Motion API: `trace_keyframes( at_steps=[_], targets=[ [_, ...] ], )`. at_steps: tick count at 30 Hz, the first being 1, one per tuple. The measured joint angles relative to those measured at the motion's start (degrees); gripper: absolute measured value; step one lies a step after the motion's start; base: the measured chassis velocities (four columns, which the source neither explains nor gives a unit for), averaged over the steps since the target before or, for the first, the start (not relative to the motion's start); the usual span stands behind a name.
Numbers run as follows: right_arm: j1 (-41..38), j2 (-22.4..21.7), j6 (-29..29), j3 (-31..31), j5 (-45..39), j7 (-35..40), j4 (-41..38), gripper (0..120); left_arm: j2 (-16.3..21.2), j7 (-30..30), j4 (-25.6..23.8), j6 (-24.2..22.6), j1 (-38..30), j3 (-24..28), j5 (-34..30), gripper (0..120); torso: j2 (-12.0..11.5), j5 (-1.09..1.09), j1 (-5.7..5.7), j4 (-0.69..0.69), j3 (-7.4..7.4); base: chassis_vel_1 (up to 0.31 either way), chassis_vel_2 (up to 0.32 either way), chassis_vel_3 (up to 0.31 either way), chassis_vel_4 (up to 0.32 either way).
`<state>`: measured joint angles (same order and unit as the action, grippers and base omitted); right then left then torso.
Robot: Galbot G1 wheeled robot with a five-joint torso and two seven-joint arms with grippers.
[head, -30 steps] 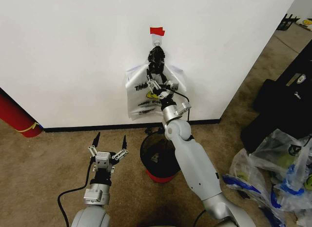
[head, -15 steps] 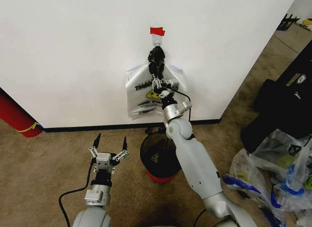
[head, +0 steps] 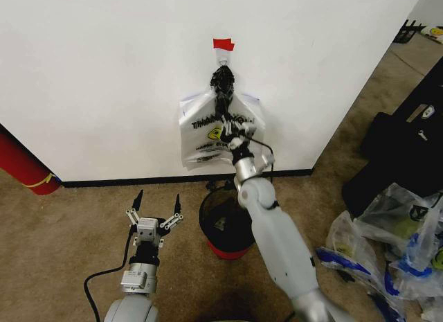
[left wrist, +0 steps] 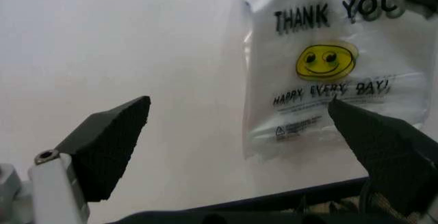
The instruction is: Pick up the garbage bag from the wall and place it over the trash bin.
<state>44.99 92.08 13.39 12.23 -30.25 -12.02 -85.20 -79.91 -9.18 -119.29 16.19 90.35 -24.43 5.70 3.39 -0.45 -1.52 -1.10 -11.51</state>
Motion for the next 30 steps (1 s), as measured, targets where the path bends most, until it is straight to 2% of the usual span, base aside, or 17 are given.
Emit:
trace_keyframes(
  at_steps=[5, 13, 30],
  targets=[
    [9.01, -1.67, 0.27, 2.13, 1.77, -2.33, -5.20, 0, 0.67, -0.15, -0.80, 0.16, 0.21, -0.07, -0.36, 100, 0.00, 0.00, 0.00, -0.01, 0.00, 0.000, 0.000, 0.000, 0.000],
    [17.47, -3.55, 1.90, 5.52, 2.74, -5.59, -9.15, 0, 1.34, -0.24, -1.72, 0.35, 0.79, -0.25, -0.83, 100, 0.00, 0.00, 0.00, 0.01, 0.00, 0.000, 0.000, 0.000, 0.000],
    [31.79, -5.89, 9.05, 12.12, 3.07, -15.97, -11.49, 0, 1.36, -0.82, -2.18, 0.89, 1.12, -0.08, -1.00, 100, 0.01, 0.00, 0.00, 0.00, 0.00, 0.000, 0.000, 0.000, 0.000]
  ],
)
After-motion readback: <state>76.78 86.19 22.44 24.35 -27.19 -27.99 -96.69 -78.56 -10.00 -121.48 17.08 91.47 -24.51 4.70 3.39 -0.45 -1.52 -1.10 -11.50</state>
